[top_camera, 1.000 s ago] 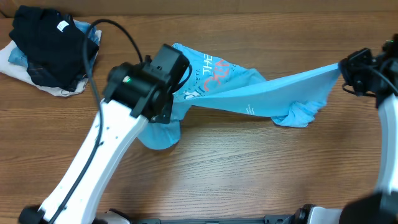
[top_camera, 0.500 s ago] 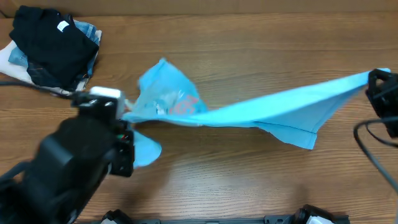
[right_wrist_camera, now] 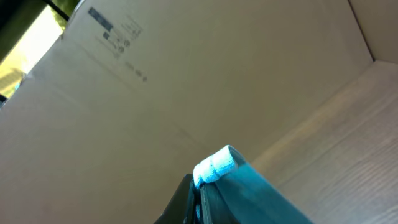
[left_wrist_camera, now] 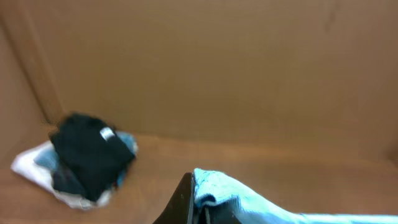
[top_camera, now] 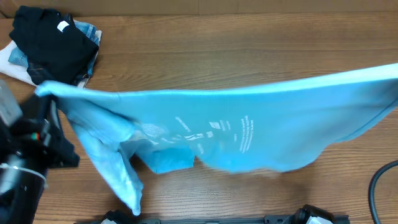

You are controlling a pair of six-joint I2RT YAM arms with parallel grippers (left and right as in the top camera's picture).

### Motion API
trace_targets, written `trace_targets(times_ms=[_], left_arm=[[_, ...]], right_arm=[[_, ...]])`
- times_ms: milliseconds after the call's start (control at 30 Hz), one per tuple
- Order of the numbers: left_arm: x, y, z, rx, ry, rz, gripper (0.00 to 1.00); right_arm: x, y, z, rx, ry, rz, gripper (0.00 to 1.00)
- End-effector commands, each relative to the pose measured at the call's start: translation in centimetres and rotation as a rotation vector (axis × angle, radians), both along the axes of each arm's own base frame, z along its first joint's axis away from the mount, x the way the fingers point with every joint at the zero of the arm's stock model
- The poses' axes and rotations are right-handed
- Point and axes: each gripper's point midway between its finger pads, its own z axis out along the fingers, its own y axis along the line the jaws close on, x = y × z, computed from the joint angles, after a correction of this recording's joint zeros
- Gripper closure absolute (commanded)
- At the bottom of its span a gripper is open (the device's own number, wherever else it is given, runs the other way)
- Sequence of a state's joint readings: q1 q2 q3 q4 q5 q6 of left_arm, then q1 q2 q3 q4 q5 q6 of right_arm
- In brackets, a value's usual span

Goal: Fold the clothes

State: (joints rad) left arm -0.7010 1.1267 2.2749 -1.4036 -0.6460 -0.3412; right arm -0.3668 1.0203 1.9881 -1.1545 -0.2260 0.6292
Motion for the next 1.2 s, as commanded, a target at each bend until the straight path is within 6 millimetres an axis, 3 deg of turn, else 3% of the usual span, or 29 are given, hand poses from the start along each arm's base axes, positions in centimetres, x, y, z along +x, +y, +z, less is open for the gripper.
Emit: trace_targets(times_ms=[0, 167, 367, 533, 700, 833, 967, 1100, 1167], left_arm=[[1.2, 2.0, 2.4, 0.131, -0.081, 0.156, 0.96], [1.6, 1.4, 2.6, 0.135, -0.088, 0.136, 0.96], [0.9, 1.6, 2.0, 0.14, -0.06, 0.109, 0.96], [-0.6, 2.3, 2.7, 0.097, -0.078, 0.08, 0.96], [-0.4, 2.8, 3.3, 0.092, -0.095, 0.122, 0.96], [1.8, 2.0, 3.7, 0.168, -0.091, 0.181, 0.96], [5.6, -0.5, 3.8, 0.29, -0.073, 0.217, 0.96], [11.4, -3.4, 1.9, 0.375, -0.012, 0.257, 0.96], [15.4, -4.3, 0.0, 0.404, 0.037, 0.285, 0.96]], right_arm=[[1.8, -1.6, 0.3, 0.027, -0.005, -0.052, 0.96], [2.3, -1.1, -0.1, 0.032, 0.015, -0.013, 0.96], [0.0, -0.2, 1.0, -0.011, 0.012, -0.008, 0.96], [-2.4, 0.8, 2.8, -0.035, -0.03, -0.007, 0.96], [-2.4, 0.6, 3.4, -0.047, -0.044, -0.011, 0.96], [0.9, -0.6, 2.5, -0.026, 0.009, -0.01, 0.96], [6.9, -3.0, 0.0, 0.011, 0.107, -0.008, 0.96], [13.5, -5.5, -4.7, 0.064, 0.251, -0.005, 0.96], [16.6, -6.7, -7.3, 0.078, 0.315, 0.0, 0.96]])
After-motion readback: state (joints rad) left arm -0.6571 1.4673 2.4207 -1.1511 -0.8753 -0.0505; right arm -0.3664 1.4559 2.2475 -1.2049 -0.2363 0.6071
